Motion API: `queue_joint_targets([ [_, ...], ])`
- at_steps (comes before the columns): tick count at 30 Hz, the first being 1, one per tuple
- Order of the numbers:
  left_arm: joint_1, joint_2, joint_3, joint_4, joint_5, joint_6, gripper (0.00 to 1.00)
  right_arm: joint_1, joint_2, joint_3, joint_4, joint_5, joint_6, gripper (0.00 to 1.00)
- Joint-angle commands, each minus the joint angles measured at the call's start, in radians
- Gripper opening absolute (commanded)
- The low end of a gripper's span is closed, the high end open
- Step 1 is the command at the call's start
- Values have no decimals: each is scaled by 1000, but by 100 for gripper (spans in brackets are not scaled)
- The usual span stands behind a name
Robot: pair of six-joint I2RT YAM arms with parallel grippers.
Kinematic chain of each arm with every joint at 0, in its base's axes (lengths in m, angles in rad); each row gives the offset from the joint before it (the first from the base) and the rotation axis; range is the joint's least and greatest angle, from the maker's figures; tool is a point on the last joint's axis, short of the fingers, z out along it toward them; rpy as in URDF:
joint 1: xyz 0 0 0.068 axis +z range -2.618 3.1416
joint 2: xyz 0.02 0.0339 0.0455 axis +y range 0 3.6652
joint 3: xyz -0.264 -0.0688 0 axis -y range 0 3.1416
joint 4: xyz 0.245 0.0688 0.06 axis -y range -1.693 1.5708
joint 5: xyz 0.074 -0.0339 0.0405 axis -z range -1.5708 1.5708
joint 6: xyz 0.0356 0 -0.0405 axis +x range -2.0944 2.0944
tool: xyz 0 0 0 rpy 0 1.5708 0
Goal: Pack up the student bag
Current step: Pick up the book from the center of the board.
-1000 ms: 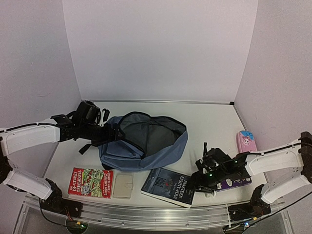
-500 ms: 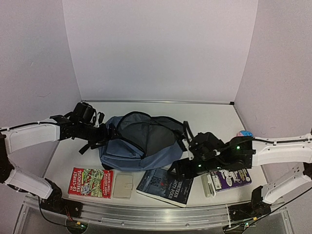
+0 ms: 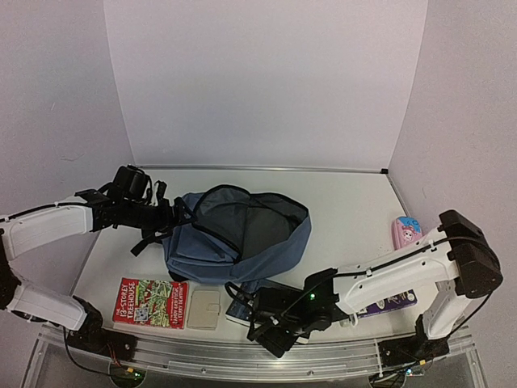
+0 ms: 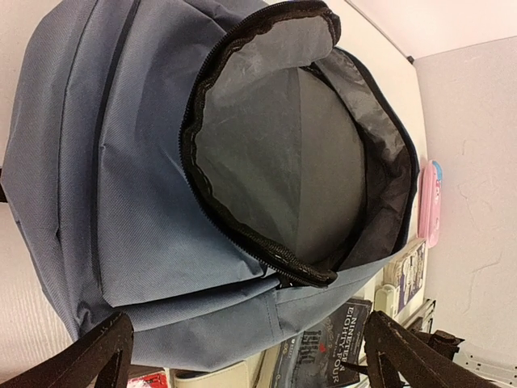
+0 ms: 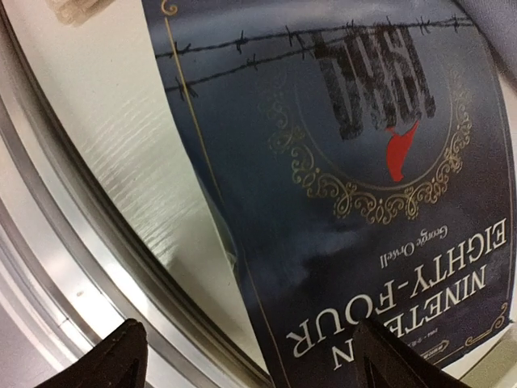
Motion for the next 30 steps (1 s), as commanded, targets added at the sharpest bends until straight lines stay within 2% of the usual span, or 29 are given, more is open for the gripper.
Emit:
queue_joint_targets([
  [1, 8, -24, -3, 7, 0, 13, 100, 21, 66, 74, -75, 145, -41, 86],
  [5, 10, -1, 13, 7, 1, 26, 100, 24, 100, 80, -102, 197, -29, 82],
  [9, 11, 24, 34, 8, 10, 38, 100, 24, 109, 75, -119, 234, -16, 72],
  [19, 11, 34, 14, 53, 65, 59, 100, 24, 146, 69, -97, 228, -22, 31],
  [25, 11, 18, -24, 69, 92, 51, 100, 24, 132, 75, -77, 197, -29, 1],
  [30, 9, -4, -43, 96, 164, 67, 99, 24, 74, 86, -69, 156, -29, 0],
])
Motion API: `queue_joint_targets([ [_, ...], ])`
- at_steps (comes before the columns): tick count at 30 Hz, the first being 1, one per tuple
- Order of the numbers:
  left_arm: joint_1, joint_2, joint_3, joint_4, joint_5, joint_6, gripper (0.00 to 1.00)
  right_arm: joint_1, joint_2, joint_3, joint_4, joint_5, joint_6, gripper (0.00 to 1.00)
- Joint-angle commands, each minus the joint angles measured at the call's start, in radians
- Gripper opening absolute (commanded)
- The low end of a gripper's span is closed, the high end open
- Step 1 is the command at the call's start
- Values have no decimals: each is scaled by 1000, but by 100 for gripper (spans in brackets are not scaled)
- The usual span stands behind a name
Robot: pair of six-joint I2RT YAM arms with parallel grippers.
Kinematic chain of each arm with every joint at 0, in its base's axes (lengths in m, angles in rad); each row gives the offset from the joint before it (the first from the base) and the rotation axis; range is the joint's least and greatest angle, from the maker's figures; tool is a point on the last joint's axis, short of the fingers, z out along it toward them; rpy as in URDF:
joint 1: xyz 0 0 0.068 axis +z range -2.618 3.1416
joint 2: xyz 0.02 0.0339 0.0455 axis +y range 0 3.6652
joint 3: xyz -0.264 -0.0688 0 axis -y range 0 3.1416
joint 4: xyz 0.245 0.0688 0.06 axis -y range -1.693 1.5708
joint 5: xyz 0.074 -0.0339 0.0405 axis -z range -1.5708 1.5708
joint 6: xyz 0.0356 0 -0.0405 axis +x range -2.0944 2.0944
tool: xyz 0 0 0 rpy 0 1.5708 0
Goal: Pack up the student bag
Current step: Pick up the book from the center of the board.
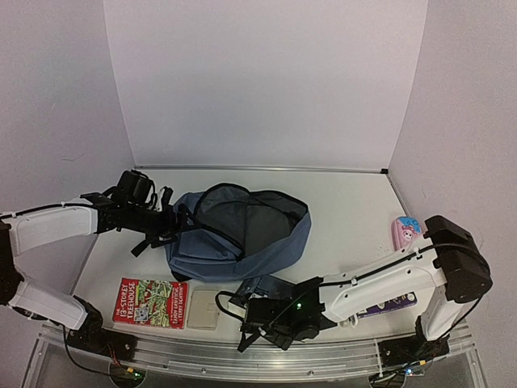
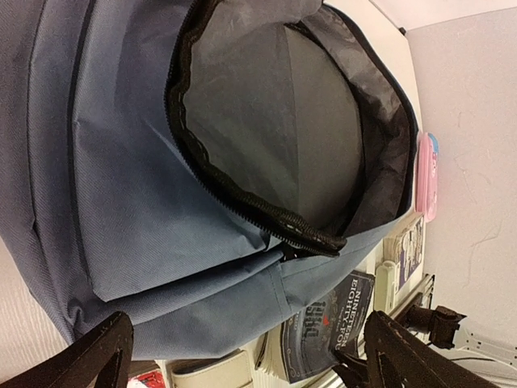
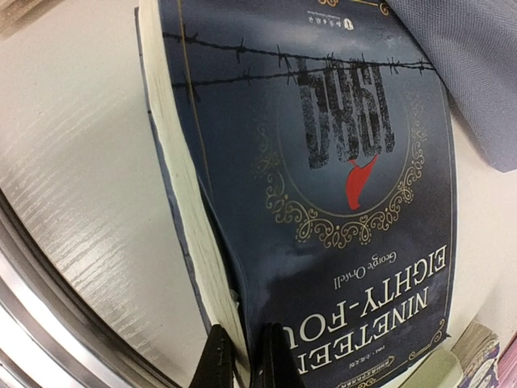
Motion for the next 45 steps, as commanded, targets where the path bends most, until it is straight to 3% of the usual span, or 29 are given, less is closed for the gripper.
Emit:
queue_joint_targets([
  [1, 1, -43, -21, 70, 96, 29, 99, -11, -49, 5, 12, -89, 17, 0],
  [9, -68, -94, -84, 96, 153, 15, 97, -11, -231, -5, 51, -223, 41, 0],
  [19, -248, -143, -197, 248, 163, -216, 96, -11, -315, -35, 88, -179, 131, 0],
  [28, -409, -53, -227, 369, 83, -439, 99, -11, -332, -40, 105, -180, 148, 0],
  [45, -448, 138, -165, 504, 115, -551, 97, -11, -314, -53, 124, -194, 136, 0],
])
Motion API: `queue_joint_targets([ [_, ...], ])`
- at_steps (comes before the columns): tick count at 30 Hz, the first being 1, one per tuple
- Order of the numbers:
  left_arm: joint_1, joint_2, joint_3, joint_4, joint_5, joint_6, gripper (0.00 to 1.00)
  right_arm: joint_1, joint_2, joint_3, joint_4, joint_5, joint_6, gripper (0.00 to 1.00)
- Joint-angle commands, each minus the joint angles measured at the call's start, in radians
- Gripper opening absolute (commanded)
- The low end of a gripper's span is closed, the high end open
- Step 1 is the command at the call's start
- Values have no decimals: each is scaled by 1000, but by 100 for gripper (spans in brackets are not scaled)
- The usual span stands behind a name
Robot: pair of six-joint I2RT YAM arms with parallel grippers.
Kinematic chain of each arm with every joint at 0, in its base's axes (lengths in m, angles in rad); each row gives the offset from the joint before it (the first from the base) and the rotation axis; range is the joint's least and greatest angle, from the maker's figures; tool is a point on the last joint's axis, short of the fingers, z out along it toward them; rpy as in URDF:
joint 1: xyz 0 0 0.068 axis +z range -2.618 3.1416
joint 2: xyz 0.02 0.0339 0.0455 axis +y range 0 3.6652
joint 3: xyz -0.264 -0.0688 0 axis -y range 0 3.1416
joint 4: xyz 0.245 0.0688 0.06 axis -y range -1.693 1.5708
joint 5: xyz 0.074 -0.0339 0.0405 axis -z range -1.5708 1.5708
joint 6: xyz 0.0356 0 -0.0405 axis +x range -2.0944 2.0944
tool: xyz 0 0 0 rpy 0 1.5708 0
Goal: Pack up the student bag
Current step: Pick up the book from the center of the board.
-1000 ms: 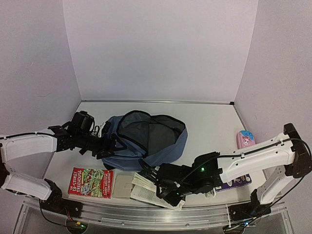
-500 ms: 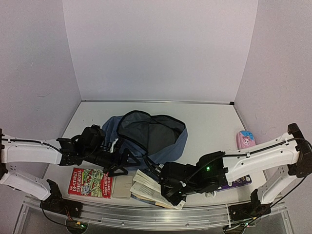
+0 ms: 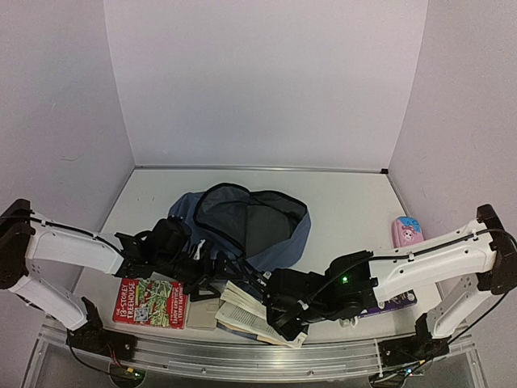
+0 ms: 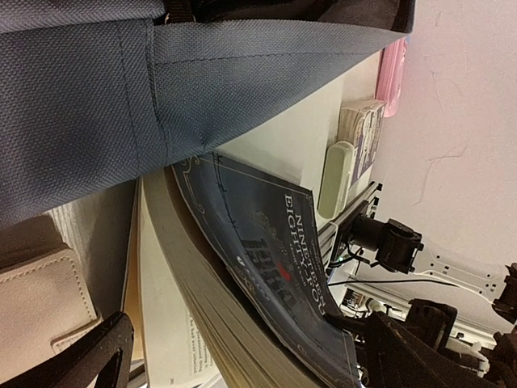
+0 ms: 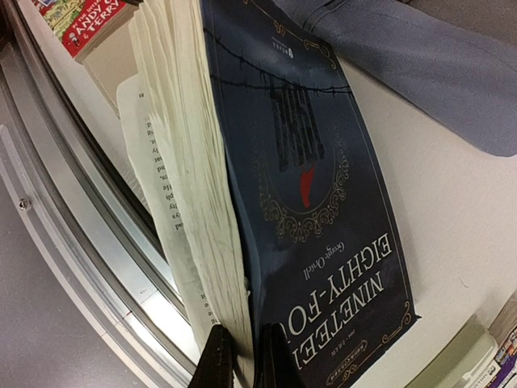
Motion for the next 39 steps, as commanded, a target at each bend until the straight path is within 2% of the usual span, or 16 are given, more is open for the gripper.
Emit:
queue_joint_targets([
  [1, -7, 22, 54, 68, 23, -24, 96, 9, -39, -1, 88, -21, 18, 0],
  [3, -8, 27, 61, 68, 28, -27, 92, 9, -38, -3, 90, -20, 18, 0],
  [7, -8, 55, 58, 121, 60, -59, 74, 9, -33, -4, 92, -15, 17, 0],
  [9, -9, 70, 59, 145, 83, -72, 68, 9, -30, -3, 94, -14, 17, 0],
  [16, -14, 101, 75, 124, 102, -76, 64, 9, -30, -6, 95, -2, 20, 0],
  [20, -16, 105, 75, 114, 103, -81, 57, 9, -29, -10, 95, 8, 24, 0],
  [25, -17, 107, 77, 115, 103, -82, 40, 9, -24, -10, 95, 11, 28, 0],
  [27, -17, 109, 78, 112, 103, -83, 30, 9, -22, -8, 94, 13, 29, 0],
  [29, -16, 107, 76, 109, 103, -83, 19, 9, -26, -4, 95, 15, 31, 12],
  [30, -16, 106, 76, 107, 104, -83, 13, 9, -30, -3, 95, 16, 32, 22],
  [31, -16, 102, 74, 105, 104, -82, 7, 9, -39, -4, 94, 19, 32, 37],
  [33, -19, 95, 74, 103, 113, -71, 2, 9, -61, -8, 94, 26, 32, 56],
  [35, -25, 85, 80, 87, 120, -48, 0, 9, -87, -13, 94, 40, 39, 69],
  [39, -39, 56, 106, 22, 136, 37, 0, 10, -148, -10, 94, 92, 67, 87],
])
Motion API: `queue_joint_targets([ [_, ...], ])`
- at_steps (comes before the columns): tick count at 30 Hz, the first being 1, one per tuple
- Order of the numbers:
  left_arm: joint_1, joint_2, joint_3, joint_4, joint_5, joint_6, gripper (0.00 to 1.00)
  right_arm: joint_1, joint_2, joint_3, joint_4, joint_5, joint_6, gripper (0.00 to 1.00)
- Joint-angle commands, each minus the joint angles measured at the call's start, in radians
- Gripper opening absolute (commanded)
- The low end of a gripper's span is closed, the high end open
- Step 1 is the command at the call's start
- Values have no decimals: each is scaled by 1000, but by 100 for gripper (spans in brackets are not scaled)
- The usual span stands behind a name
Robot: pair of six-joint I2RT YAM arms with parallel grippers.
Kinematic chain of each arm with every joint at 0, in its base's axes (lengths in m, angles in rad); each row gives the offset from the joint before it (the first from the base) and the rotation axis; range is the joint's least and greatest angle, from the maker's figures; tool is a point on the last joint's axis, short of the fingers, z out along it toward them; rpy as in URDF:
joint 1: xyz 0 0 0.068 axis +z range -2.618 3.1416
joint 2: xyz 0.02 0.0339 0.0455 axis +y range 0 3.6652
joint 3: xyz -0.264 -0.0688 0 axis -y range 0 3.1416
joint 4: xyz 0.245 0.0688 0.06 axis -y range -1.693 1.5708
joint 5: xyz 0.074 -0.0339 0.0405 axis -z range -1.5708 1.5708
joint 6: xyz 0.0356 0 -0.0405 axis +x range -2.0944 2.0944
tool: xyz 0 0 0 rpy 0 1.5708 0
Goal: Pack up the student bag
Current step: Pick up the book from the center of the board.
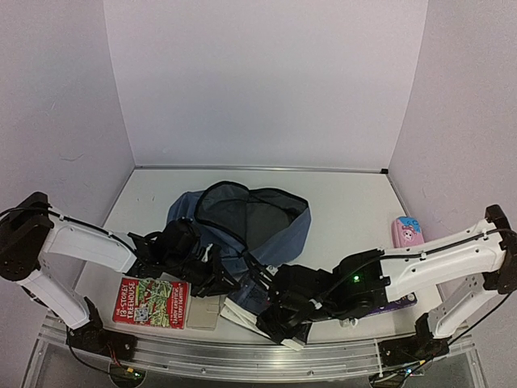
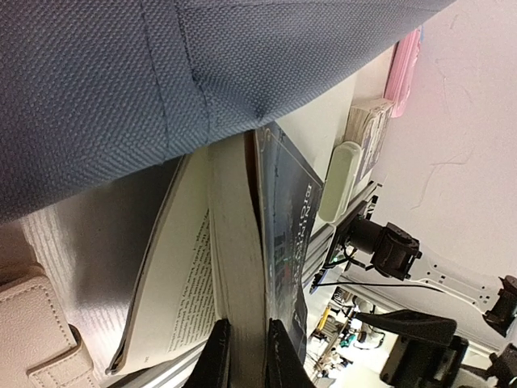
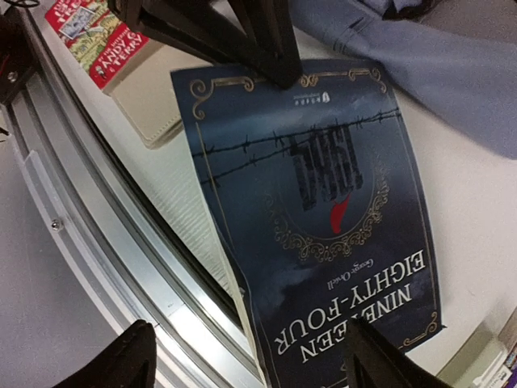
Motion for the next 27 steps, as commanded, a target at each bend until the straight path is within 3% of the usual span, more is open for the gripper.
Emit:
queue_joint_targets([
  [1, -34, -65, 79, -54, 93, 136, 0, 4, -112, 18, 31, 88, 39, 92],
  [3, -41, -95, 92, -89, 92, 199, 0, 4, -138, 31, 31, 112, 50, 98],
  [7, -44, -180, 101, -146, 88, 276, 0, -14, -167, 47, 31, 125, 51, 98],
  [12, -52, -285, 90, -170, 76, 332, 0, -99, -217, 21, 86, 27, 38, 98],
  [22, -52, -399, 201, -345, 48, 575, 0, -398, -344, -161, 335, -496, -91, 98],
  [27, -52, -401, 241, -365, 78, 622, 0, -447, -327, -267, 488, -659, -90, 98],
])
